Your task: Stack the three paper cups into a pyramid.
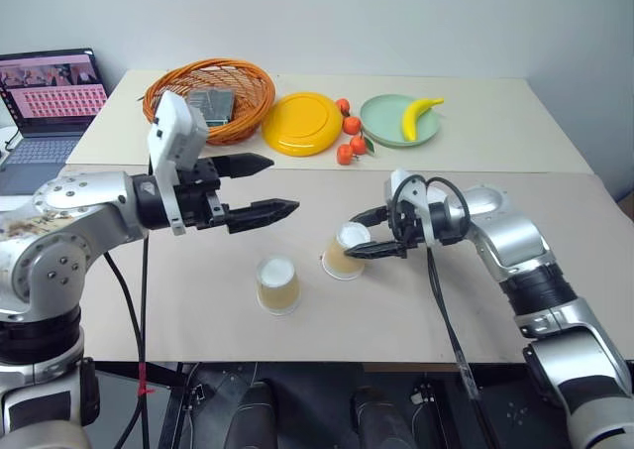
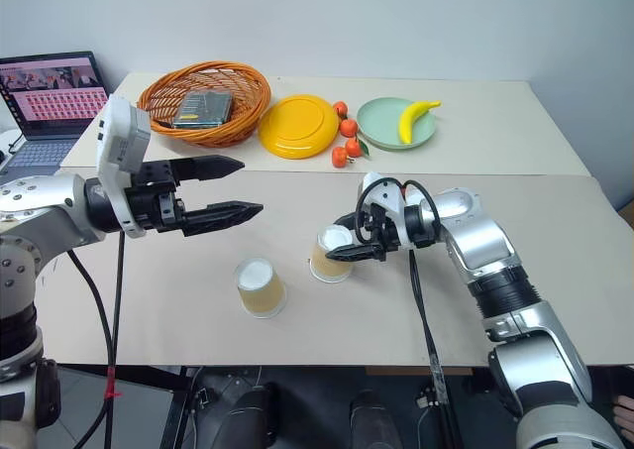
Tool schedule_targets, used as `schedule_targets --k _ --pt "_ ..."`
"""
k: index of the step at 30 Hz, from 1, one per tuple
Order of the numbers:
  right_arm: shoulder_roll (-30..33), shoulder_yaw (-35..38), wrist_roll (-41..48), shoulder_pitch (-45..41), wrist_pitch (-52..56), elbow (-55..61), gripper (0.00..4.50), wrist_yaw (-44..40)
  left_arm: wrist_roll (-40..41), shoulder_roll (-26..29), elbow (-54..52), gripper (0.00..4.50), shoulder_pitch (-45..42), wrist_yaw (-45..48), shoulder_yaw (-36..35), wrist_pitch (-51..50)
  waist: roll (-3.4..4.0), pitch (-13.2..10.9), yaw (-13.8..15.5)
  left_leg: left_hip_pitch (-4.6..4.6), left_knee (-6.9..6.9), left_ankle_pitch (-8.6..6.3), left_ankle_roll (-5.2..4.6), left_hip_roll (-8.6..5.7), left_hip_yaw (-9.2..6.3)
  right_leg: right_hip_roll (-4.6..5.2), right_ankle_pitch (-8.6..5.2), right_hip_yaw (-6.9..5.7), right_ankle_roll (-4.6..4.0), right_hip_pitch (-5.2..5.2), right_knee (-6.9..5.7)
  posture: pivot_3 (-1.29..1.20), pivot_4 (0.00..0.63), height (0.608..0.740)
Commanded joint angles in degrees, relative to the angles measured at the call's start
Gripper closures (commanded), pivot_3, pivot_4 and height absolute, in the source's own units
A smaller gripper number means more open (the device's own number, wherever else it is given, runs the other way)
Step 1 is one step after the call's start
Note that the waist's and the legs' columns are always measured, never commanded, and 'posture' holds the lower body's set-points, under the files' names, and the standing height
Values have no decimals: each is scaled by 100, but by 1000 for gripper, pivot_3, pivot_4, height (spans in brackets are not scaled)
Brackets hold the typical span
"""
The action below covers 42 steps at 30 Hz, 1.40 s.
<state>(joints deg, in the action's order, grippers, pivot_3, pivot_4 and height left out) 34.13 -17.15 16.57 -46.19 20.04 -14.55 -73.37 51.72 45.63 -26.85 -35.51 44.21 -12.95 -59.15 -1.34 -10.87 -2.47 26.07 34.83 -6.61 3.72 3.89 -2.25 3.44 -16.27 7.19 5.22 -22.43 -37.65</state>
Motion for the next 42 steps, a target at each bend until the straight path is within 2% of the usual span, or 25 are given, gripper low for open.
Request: schedule_targets --k 1,2,5,10,16,21,25,29,33,37,42 --pt "-15 19 -165 -132 -224 -151 1328 -222 174 129 -212 0 4 -132 -218 22 0 0 -2 0 1 0 0 0 0 0 0 0 0 1 0 0 150 732" --pt "5 4 -201 -117 -226 -149 830 -283 194 137 -208 0 6 -151 -211 32 0 0 -1 -1 1 0 0 0 0 0 0 0 0 2 0 0 150 732" --pt "51 65 -218 -64 -134 -13 39 -370 228 156 -162 0 -19 -157 -157 77 0 0 -2 -1 1 0 1 0 -1 0 0 -2 -1 1 -1 0 150 732" --pt "432 220 -164 1 79 611 39 -562 235 166 -1 0 -132 -23 35 135 0 0 9 0 -3 0 1 -1 -1 0 0 -2 -1 -1 0 0 150 732" --pt "1314 841 5 115 644 1712 39 -417 89 82 386 0 -482 259 382 327 0 -1 30 3 -2 0 1 -1 -1 0 -2 -3 -1 -4 0 0 150 732" --pt "2029 1716 -103 282 1048 1766 39 158 -129 -66 739 0 -798 574 753 550 0 -1 47 5 -2 0 1 -2 -1 0 -3 -3 -2 -7 2 0 150 732" --pt "2402 2476 -127 992 1117 1547 39 606 -242 -189 945 0 -990 729 934 681 -2 0 75 7 -6 0 1 -2 -1 1 -4 -3 -5 -5 7 0 150 732" --pt "2322 2954 -174 1609 825 1013 39 1071 -346 -256 1074 0 -1091 850 1034 764 -2 0 56 7 -6 0 0 -1 -1 1 -5 -3 -7 -6 7 0 150 732" --pt "2050 2872 -88 1756 658 647 39 1216 -419 -273 1130 0 -1134 939 1070 822 -1 0 -52 5 -4 0 0 -2 0 1 -5 1 -6 -8 -1 0 150 732" --pt "1713 2556 -204 1506 425 146 39 1248 -283 -351 1116 0 -1203 852 905 743 -1 -1 -89 1 -1 0 0 -2 -1 0 -6 1 -5 -2 -2 0 150 732" --pt "1362 1995 -607 810 -137 -1010 39 1198 -248 -223 909 0 -1032 700 747 638 1 -2 -128 1 -3 0 0 -2 -1 1 -5 1 -5 -2 -1 0 150 732"
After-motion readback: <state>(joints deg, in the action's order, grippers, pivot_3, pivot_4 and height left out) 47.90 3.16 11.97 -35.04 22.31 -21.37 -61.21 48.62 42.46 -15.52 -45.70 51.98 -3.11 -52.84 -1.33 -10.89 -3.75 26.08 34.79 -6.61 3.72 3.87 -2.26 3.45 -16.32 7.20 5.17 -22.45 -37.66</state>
